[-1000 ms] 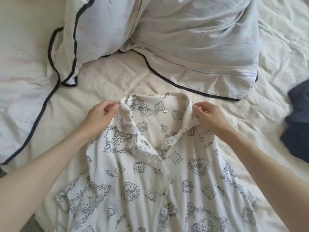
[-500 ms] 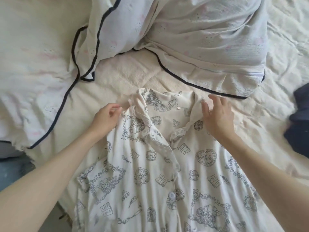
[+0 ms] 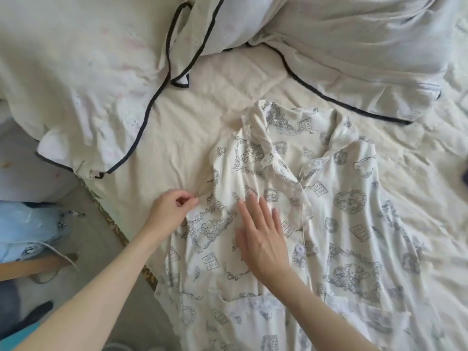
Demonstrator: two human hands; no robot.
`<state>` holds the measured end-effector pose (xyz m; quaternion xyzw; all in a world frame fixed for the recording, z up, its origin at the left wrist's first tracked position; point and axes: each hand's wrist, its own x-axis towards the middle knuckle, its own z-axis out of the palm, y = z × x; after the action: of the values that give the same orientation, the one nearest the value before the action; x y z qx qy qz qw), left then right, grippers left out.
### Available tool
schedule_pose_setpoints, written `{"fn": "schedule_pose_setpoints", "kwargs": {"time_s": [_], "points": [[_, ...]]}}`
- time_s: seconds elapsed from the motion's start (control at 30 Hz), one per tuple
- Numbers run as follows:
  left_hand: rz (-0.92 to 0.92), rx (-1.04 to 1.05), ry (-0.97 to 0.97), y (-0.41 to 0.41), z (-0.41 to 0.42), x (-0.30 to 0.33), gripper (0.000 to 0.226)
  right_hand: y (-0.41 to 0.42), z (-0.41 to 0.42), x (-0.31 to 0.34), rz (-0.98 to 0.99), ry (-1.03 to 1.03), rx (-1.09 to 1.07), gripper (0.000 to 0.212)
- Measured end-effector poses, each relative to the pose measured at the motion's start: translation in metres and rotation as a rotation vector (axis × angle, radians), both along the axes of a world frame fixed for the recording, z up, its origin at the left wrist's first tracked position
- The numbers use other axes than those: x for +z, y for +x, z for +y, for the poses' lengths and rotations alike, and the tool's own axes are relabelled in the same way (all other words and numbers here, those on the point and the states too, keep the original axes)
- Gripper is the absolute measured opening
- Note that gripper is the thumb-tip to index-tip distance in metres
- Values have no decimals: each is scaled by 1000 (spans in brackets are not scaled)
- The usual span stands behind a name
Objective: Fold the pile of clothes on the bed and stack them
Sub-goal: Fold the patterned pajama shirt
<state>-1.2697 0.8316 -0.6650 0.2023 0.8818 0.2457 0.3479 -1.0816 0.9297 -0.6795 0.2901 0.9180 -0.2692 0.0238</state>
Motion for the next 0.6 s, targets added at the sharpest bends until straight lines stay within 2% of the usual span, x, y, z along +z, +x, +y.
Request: {"fn": "schedule_pose_setpoints", "kwargs": {"time_s": [0.17, 0.33, 0.43, 0.5, 0.6], "points": [[-194, 129, 5, -15, 12, -5, 29, 6, -18, -4, -180, 56, -8, 52], [-318, 173, 47, -25, 16, -3, 4, -2, -21, -4, -330, 49, -35, 54], [-363, 220, 95, -39, 2, 1, 10, -5, -21, -2, -401, 47, -26, 55], [-341, 189, 102, -57, -9, 7, 14, -8, -22, 1, -433, 38, -33, 56], [-87, 112, 144, -91, -22, 17, 16, -14, -23, 5, -441, 40, -50, 57]]}}
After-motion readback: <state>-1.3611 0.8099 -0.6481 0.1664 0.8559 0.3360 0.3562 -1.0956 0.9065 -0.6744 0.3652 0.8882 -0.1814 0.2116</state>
